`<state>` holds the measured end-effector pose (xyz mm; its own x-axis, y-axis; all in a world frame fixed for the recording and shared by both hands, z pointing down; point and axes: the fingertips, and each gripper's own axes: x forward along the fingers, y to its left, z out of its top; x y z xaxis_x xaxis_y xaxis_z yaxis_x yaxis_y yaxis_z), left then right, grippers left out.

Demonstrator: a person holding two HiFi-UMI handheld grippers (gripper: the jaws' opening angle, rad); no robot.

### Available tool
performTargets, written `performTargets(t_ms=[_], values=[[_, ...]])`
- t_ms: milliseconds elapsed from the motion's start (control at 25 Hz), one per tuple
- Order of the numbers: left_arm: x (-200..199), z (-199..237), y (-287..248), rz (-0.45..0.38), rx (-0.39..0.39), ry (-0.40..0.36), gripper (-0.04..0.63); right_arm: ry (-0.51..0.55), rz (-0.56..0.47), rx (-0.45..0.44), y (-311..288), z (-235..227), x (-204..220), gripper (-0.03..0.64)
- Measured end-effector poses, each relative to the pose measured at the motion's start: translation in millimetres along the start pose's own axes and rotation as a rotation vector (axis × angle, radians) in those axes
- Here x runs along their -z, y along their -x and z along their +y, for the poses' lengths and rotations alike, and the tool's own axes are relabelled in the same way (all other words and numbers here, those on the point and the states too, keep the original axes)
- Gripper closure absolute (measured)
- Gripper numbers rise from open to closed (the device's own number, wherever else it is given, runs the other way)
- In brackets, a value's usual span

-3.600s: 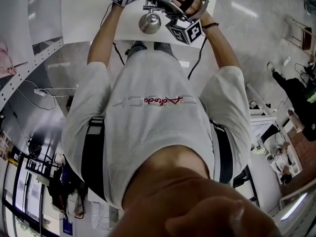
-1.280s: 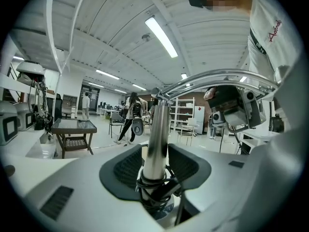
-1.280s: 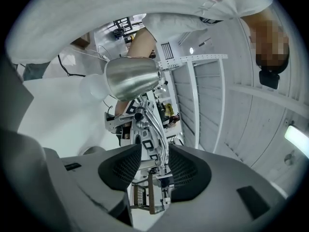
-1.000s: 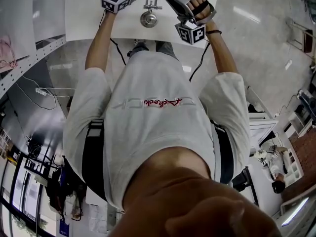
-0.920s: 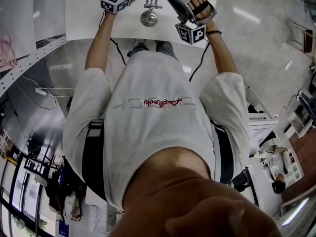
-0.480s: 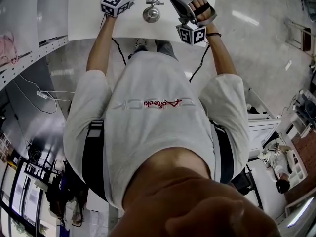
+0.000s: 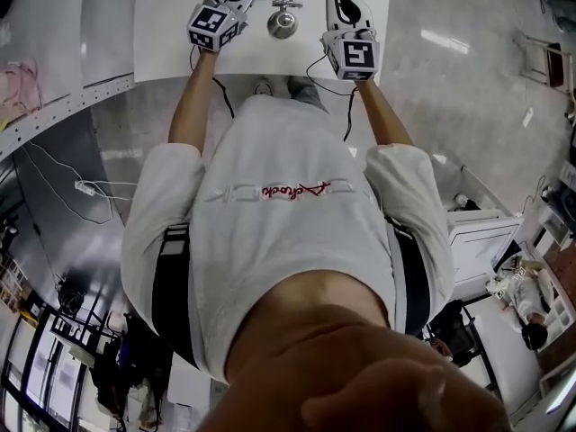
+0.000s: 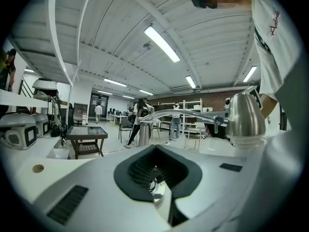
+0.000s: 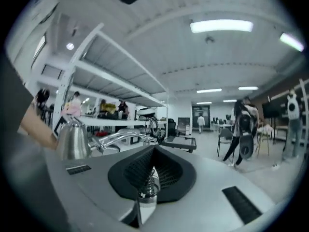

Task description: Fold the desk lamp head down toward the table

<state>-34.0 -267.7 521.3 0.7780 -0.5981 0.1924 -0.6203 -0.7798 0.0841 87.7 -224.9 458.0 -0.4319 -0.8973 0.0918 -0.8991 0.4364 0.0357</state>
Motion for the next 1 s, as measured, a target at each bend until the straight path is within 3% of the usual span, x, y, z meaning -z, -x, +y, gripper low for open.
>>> performTargets(t_ms=[80,200,600,1000], values=[[0,-4,6,-0.011,0.002,0.010,0.569,-0.105,-0.006,0.004,2,0,3,0.612],[2,-11,15,-0.021,0.008,0.021,0.569,-0.154,-0.012,0.019,6,0,10,0.612],[8,-39,58,-0.033,0.060,0.015,0.569,-0.115,-0.018,0.111,49,28,16,0.612],[14,-89,95,-0.041,0.038,0.021,0.569,-0.120,-0.015,0.113,107,55,16,0.612]])
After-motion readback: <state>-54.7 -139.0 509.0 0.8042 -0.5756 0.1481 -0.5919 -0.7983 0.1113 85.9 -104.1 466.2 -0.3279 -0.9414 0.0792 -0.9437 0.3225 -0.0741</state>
